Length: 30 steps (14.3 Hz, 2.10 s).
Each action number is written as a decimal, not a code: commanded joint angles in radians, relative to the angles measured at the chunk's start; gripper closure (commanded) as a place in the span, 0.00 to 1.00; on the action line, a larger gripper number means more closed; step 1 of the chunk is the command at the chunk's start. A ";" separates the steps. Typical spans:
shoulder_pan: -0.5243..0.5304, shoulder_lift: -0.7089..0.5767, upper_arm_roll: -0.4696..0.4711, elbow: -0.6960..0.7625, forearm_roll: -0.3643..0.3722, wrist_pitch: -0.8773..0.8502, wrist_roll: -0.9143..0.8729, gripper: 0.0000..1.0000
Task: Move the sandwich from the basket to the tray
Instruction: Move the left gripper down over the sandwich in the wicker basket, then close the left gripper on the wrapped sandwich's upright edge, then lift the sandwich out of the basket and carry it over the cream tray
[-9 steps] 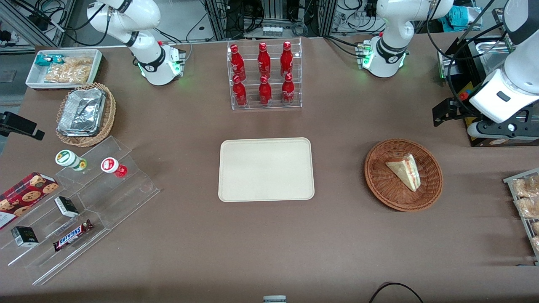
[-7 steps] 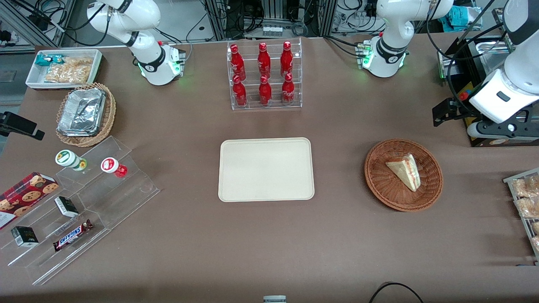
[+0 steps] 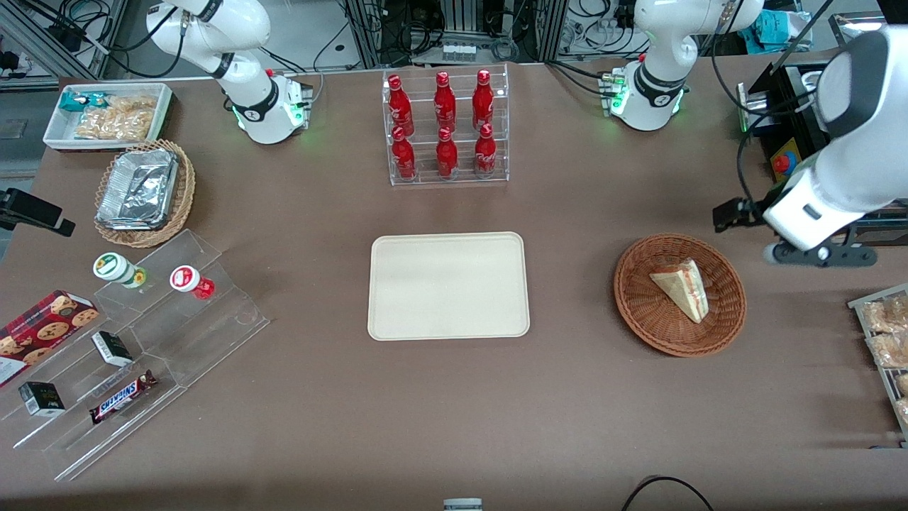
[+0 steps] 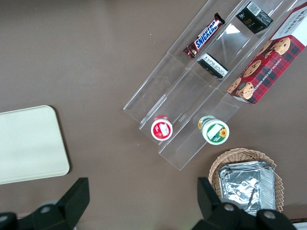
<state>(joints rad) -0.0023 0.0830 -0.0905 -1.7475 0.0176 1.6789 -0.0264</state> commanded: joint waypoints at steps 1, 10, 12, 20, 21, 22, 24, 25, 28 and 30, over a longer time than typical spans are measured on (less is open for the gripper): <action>0.018 -0.023 0.000 -0.159 0.016 0.146 0.014 0.00; 0.021 -0.032 0.043 -0.544 0.024 0.653 -0.122 0.00; 0.018 -0.016 0.043 -0.549 0.025 0.683 -0.261 0.00; 0.005 0.079 0.040 -0.573 0.025 0.838 -0.829 0.00; 0.005 0.095 0.040 -0.573 0.025 0.838 -0.840 0.00; 0.005 0.113 0.040 -0.572 0.025 0.843 -0.851 0.00; 0.005 0.127 0.038 -0.573 0.024 0.846 -0.888 0.47; 0.004 0.126 0.038 -0.570 0.022 0.845 -0.906 0.74; 0.004 0.112 0.034 -0.557 0.022 0.832 -0.911 0.95; 0.004 0.075 0.025 -0.537 0.024 0.777 -0.896 0.97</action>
<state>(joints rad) 0.0051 0.2044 -0.0563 -2.2999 0.0315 2.5081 -0.9102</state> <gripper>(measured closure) 0.670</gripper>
